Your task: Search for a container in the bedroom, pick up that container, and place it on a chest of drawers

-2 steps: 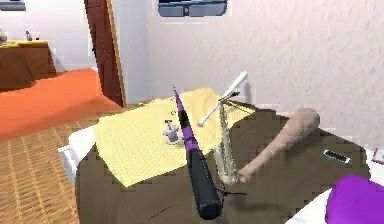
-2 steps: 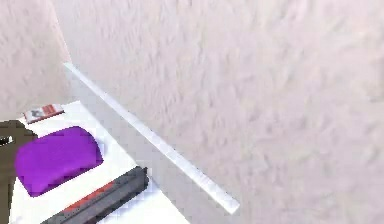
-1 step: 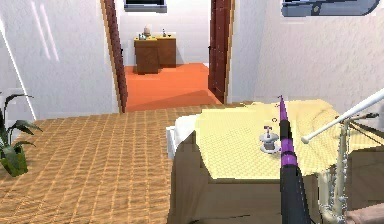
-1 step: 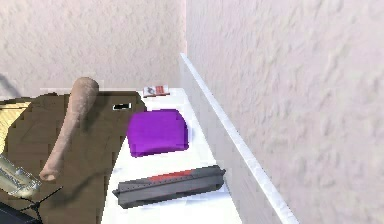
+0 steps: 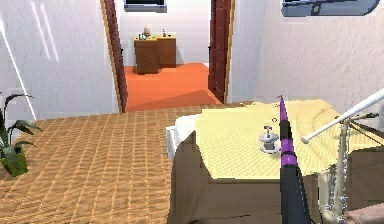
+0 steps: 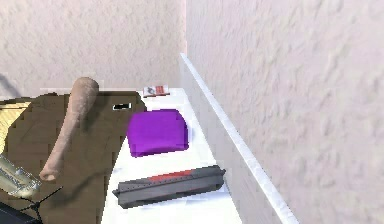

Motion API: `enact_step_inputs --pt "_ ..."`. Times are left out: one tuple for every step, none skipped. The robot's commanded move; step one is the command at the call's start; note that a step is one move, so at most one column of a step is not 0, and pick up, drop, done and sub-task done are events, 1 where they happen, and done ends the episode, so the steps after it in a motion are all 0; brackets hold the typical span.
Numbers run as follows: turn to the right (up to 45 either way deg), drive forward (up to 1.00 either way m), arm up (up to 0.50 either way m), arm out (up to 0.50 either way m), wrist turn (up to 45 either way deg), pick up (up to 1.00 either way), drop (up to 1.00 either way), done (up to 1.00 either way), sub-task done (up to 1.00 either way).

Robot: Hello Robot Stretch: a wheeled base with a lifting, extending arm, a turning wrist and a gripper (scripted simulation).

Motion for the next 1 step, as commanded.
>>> enact_step_inputs --pt "0.0 0.0 0.3 0.0 0.0 0.0 0.0 0.0 0.0"
